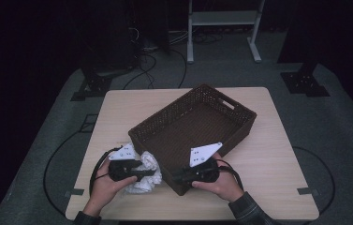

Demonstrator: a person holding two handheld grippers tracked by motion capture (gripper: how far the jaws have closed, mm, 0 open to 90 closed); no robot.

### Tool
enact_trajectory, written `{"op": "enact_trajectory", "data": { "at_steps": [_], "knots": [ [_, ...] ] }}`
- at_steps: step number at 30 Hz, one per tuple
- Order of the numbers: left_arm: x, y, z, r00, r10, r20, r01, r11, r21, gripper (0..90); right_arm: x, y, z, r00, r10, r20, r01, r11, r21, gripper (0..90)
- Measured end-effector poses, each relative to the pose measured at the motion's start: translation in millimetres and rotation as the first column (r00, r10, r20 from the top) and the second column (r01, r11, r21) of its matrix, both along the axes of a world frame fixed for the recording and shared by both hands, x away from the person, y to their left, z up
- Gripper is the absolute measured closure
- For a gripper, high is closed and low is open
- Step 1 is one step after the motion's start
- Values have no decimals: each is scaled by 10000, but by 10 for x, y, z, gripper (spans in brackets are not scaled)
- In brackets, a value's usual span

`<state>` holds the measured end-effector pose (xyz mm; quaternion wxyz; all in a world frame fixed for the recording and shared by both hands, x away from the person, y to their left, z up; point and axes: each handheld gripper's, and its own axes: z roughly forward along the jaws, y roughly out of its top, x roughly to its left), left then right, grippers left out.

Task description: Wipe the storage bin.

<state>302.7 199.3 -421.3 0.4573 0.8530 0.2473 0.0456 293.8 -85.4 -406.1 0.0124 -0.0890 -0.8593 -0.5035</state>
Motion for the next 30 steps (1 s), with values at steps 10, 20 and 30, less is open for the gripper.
{"op": "enact_trajectory", "data": {
  "at_steps": [10,20,30],
  "knots": [
    [37,-185,-272,9973,-371,-634,432,9942,980,671,1,0,-1,10000,10,-11,-10,10000,12,722],
    [78,-205,-397,9953,-446,-863,562,9889,1375,671,1,1,-2,10000,8,-5,-8,10000,13,722],
    [43,-274,-425,9944,-616,-863,766,9803,1820,670,0,0,0,10000,5,3,-5,10000,-3,722]
  ]
}}
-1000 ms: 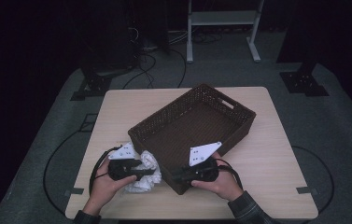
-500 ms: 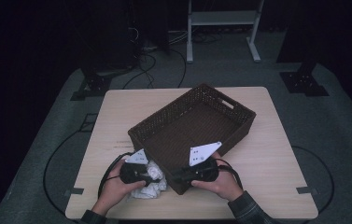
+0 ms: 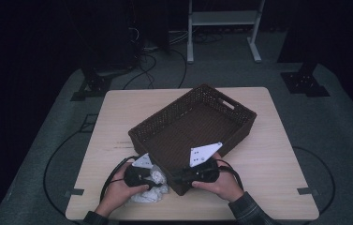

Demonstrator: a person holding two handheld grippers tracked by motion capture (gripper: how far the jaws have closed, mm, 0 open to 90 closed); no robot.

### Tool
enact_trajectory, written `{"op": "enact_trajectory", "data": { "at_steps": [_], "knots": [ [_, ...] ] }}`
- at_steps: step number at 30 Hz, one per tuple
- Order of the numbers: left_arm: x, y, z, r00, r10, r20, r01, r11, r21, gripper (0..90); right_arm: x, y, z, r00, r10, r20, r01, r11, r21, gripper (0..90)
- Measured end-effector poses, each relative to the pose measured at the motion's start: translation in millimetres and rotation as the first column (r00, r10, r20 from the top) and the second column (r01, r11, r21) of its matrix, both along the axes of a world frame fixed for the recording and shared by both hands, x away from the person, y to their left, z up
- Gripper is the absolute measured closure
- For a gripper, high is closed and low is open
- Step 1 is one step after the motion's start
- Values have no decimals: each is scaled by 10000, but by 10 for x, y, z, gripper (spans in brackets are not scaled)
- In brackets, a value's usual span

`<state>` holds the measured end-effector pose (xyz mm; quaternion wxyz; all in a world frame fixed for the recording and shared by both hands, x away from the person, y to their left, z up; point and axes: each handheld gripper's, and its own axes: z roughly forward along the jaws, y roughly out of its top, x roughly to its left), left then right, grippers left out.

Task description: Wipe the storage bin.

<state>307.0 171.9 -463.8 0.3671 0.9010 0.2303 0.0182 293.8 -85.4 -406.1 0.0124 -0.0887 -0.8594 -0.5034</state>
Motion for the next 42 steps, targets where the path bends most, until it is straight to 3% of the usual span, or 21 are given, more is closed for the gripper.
{"op": "enact_trajectory", "data": {
  "at_steps": [4,7,25,37,40,42],
  "knots": [
    [-29,5,67,9999,5,122,-2,9997,-239,671,1,-1,0,10000,3,-4,-3,10000,2,722],
    [-67,20,159,9996,44,267,-26,9978,-670,672,2,-1,0,10000,9,6,-9,10000,8,722],
    [-180,104,453,9974,-53,717,170,9863,-1639,672,0,-3,3,10000,0,3,0,10000,-26,722],
    [-136,-2,240,9996,-242,113,255,9898,-1404,672,3,3,1,10000,1,-14,-1,10000,-5,722],
    [-137,-68,146,9992,-407,5,406,9943,-986,672,1,2,2,10000,-7,-19,7,10000,-11,722],
    [-132,-120,71,9987,-509,-41,506,9976,-467,672,-2,4,5,10000,-11,16,11,10000,-36,722]
  ]
}}
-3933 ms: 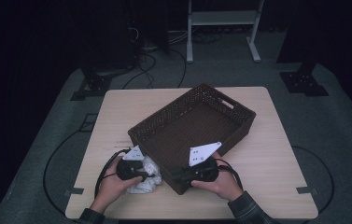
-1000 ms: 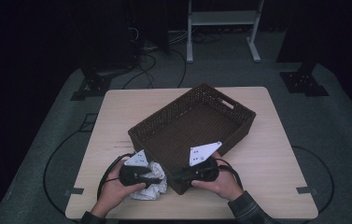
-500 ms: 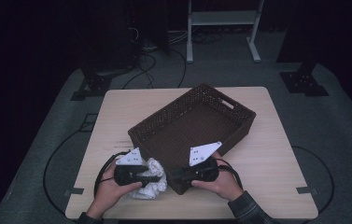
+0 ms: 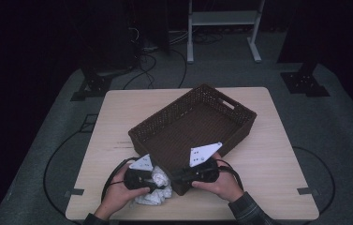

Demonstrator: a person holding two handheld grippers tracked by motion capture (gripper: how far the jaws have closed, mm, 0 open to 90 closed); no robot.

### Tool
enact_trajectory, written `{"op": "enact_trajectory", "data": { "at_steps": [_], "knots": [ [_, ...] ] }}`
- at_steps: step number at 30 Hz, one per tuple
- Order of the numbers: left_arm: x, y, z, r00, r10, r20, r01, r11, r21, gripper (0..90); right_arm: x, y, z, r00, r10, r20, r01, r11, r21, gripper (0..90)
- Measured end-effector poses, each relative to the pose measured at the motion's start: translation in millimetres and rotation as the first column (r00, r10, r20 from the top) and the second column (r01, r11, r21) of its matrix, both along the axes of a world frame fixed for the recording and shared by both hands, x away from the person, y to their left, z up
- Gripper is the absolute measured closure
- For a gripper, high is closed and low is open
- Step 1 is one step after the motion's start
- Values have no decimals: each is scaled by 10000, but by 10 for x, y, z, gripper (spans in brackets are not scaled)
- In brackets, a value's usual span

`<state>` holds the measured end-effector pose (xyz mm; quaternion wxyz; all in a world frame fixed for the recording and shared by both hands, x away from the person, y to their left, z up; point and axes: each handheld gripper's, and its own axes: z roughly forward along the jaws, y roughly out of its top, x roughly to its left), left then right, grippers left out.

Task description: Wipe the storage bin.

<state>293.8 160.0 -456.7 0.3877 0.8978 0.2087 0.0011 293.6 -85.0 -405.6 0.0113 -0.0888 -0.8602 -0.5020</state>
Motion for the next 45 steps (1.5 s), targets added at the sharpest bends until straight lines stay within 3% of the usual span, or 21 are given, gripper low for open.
{"op": "enact_trajectory", "data": {
  "at_steps": [6,14,21,26,30,35,39,45],
  "knots": [
    [12,-79,-150,10000,-74,-29,76,9951,990,673,-21,-6,48,10000,44,60,-43,9997,-230,717],
    [20,-49,-150,10000,12,-77,-4,9952,981,671,-53,-168,112,9997,141,192,-136,9995,-274,716],
    [23,-17,-115,9997,124,-232,-110,9982,586,671,-93,-182,80,9991,222,363,-200,9981,-580,740],
    [3,11,-6,9996,137,-233,-137,9999,28,671,-80,-135,57,9993,251,278,-238,9987,-443,747],
    [-19,27,72,10000,55,-77,-56,10000,-78,672,-73,-111,52,9995,211,250,-201,9990,-409,748],
    [-53,79,199,10000,22,30,-19,9956,-934,672,-39,-70,40,9995,226,237,-219,9993,-301,750],
    [-85,101,276,9996,-8,269,35,9948,-1013,672,-22,-41,39,9995,216,223,-209,9993,-297,751],
    [-106,91,286,9996,-72,283,106,9925,-1216,672,-18,-34,37,9995,222,238,-215,9993,-294,751]
  ]
}}
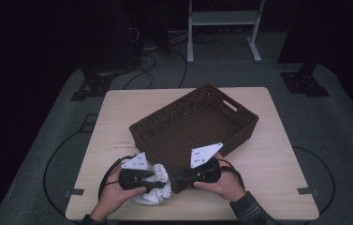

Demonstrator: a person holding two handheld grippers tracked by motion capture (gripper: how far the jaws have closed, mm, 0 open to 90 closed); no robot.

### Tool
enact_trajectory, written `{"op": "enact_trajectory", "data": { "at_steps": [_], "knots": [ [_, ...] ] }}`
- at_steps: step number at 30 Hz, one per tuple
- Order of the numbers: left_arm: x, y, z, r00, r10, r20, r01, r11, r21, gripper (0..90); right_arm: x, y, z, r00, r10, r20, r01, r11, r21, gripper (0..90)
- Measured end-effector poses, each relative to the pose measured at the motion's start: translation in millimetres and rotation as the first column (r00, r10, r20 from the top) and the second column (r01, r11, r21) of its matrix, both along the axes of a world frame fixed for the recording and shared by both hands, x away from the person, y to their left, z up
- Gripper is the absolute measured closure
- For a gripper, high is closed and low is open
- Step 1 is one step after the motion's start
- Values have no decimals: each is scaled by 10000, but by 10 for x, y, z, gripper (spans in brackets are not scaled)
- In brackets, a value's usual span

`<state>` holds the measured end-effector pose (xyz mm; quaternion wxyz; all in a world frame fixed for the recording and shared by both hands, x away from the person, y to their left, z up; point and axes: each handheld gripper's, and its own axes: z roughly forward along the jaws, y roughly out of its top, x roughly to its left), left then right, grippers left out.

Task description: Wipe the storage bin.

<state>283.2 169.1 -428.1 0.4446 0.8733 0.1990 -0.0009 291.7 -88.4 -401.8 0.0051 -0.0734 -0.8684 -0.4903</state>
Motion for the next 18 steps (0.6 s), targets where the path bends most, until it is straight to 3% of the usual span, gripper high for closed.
{"op": "enact_trajectory", "data": {
  "at_steps": [5,11,18],
  "knots": [
    [10,-69,-99,9997,-109,-199,112,9998,181,674,4,3,-4,10000,13,-14,-13,10000,17,751],
    [35,-139,-249,9989,-196,-430,228,9970,734,673,6,4,-4,10000,39,17,-39,10000,25,751],
    [42,-222,-432,9971,-267,-706,392,9826,1815,670,8,2,-6,10000,39,-55,-39,10000,33,751]
  ]
}}
